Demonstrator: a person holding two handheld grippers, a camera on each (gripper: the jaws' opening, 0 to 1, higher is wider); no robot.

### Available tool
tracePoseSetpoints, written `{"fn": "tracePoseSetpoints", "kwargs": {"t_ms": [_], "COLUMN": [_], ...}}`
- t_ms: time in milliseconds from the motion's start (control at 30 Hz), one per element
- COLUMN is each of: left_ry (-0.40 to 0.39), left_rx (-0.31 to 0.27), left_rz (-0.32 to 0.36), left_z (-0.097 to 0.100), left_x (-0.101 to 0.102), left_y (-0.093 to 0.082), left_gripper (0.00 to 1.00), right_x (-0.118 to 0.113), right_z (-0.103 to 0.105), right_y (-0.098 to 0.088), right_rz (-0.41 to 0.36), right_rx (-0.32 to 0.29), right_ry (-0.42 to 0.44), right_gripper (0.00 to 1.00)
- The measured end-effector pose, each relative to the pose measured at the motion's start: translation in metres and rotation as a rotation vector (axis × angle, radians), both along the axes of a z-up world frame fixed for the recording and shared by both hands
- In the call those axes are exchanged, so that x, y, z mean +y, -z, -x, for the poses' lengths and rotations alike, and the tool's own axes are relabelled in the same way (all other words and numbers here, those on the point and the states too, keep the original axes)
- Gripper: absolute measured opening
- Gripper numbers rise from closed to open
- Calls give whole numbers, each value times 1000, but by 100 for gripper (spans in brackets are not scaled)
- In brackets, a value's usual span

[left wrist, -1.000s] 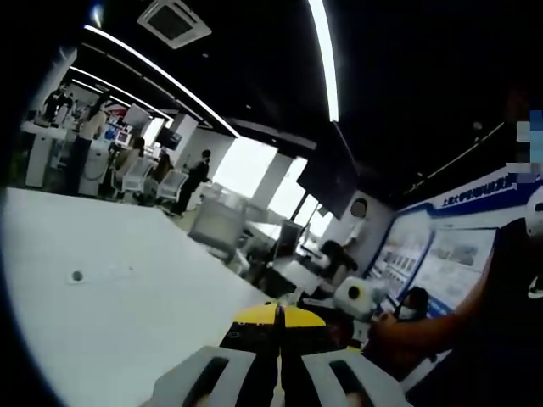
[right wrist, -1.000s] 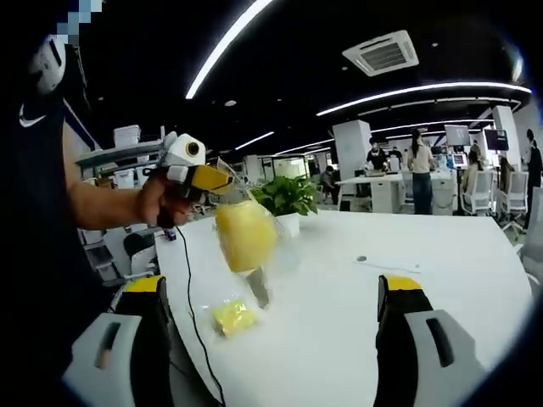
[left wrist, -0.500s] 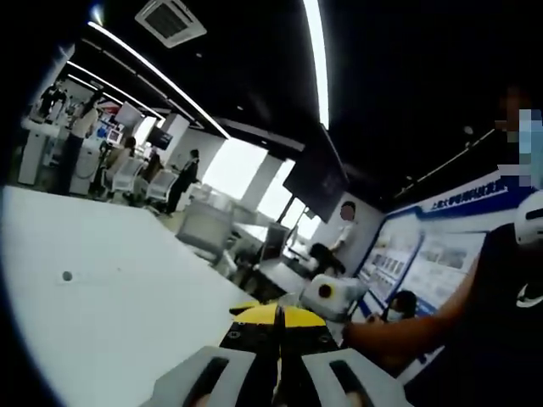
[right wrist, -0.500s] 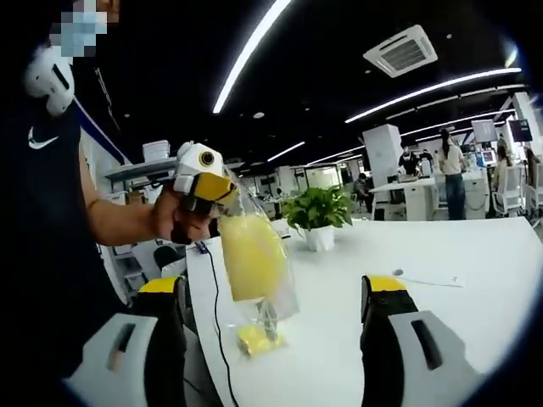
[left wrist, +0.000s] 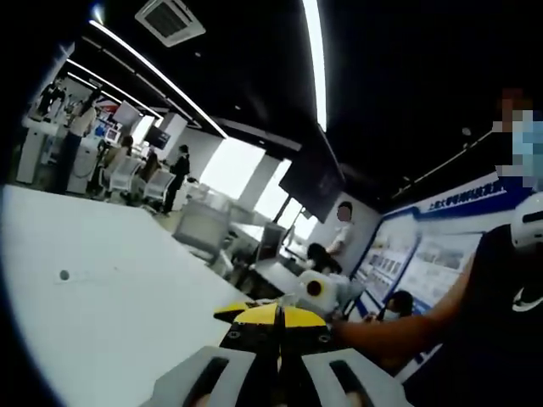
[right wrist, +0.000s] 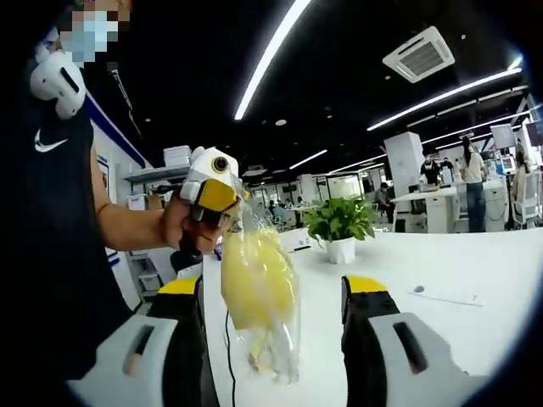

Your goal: Compare the silicone blocks by pressing each to a similar depth, holding the contact briefly, and releasing to observe deformation and rebound differences across the visible hardness samples.

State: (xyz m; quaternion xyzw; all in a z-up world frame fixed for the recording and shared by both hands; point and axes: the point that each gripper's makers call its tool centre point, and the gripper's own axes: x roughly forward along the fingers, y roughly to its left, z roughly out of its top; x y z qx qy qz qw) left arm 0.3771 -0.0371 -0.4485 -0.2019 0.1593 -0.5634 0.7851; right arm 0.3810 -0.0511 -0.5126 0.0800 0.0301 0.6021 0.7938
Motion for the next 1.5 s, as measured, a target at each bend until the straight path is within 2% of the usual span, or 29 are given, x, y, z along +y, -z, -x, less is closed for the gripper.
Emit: {"fn": "tracePoseSetpoints", "kwargs": {"t_ms": [400, 967, 1200, 1300, 1367, 1400, 1500], "left_ry": [5, 1, -6, -17, -29, -29, -34], "left_rx": [2, 4, 2, 1, -5, -3, 0], "left_rz": [16, 21, 13, 12, -7, -7, -1], "left_z": [4, 7, 8, 7, 6, 6, 6], "left_x": [-2, -1, 0, 2, 3, 3, 4], "left_y": [-4, -5, -3, -2, 0, -1, -4], "left_gripper": [0, 0, 0, 0, 0, 0, 0], "right_x": [2, 6, 7, 9, 9, 10, 9], "right_z": [10, 16, 20, 23, 24, 24, 24], "right_y": [0, 0, 2, 2, 6, 2, -2], "right_rz": [-3, 14, 34, 41, 73, 73, 77], "right_rx": [5, 16, 57, 105, 163, 145, 163], "right_ry": [-43, -68, -87, -103, -99, -101, -106], "right_gripper": [34, 25, 20, 17, 15, 14, 11]}}
